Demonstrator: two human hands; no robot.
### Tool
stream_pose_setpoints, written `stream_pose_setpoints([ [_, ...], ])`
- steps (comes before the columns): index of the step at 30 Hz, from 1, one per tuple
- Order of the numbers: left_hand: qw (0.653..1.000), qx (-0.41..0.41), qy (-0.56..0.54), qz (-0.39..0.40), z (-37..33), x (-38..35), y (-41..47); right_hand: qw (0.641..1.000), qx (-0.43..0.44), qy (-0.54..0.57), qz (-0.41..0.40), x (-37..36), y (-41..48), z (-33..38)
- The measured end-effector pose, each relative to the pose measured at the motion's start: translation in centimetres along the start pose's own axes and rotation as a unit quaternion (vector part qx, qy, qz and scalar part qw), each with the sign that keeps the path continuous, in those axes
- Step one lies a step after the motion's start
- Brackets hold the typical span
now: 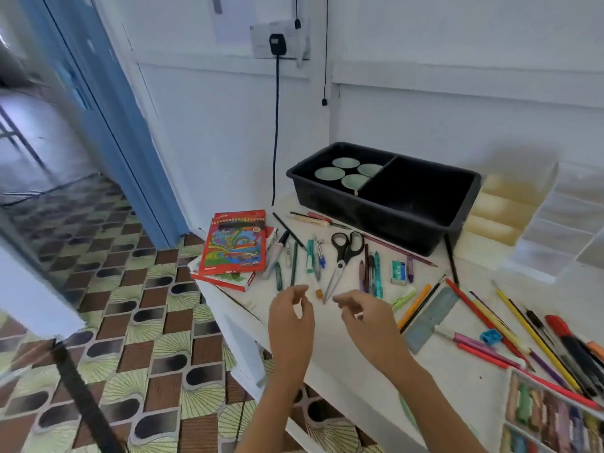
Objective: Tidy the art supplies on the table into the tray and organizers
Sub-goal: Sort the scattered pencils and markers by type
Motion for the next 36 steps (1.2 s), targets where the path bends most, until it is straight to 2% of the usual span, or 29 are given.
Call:
stream_pose_setpoints([
  [2, 0.999, 0.015, 0.028, -0.013, 0.9, 0.7, 2.7, 1.000, 0.000, 0.006, 0.009, -1.6, 1.8, 0.4],
  [5, 0.995, -0.006, 0.097, -0.011, 1.4, 0.8, 5.9, 1.000, -0.016, 0.004, 0.011, -3.4, 3.8, 0.4],
  [9, 0.978, -0.055, 0.198, 0.040, 1.4, -0.7, 8.0, 0.999, -0.045, 0.005, 0.015, -4.6, 5.3, -0.2],
  [12, 0.967, -0.049, 0.240, 0.066, 1.9, -1.9, 8.8, 0.998, -0.061, -0.003, 0.013, -5.0, 6.1, -0.7],
  [15, 0.969, -0.030, 0.237, 0.063, 1.9, -2.2, 9.3, 0.998, -0.066, -0.003, -0.010, -5.1, 7.1, -1.0],
  [19, 0.987, -0.011, 0.158, 0.028, 1.1, -1.0, 9.9, 0.998, -0.055, -0.015, -0.039, -5.3, 9.0, -0.8],
  [24, 0.998, 0.022, -0.051, 0.003, -0.7, 2.2, 11.6, 0.998, -0.032, -0.048, -0.033, -7.1, 11.5, 0.1],
  [27, 0.983, 0.082, -0.161, -0.020, 0.1, 4.0, 13.2, 0.992, -0.022, -0.127, -0.010, -8.8, 12.8, 1.0],
  [32, 0.940, 0.188, -0.285, -0.022, 2.9, 5.1, 14.3, 0.954, -0.053, -0.294, 0.016, -11.5, 13.6, 1.0],
  [36, 0.930, 0.206, -0.305, 0.000, 3.5, 4.8, 14.2, 0.939, -0.057, -0.334, -0.063, -11.8, 13.2, 1.6],
])
Point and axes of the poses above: each hand's wrist, its own y-axis towards the middle knuckle, its own x-axis out of the back of the hand, z = x × y, the point moved 6 cm from there along y, towards the middle knuckle, and after that the axes turned 8 degrees about x, right-handed, at the moved point
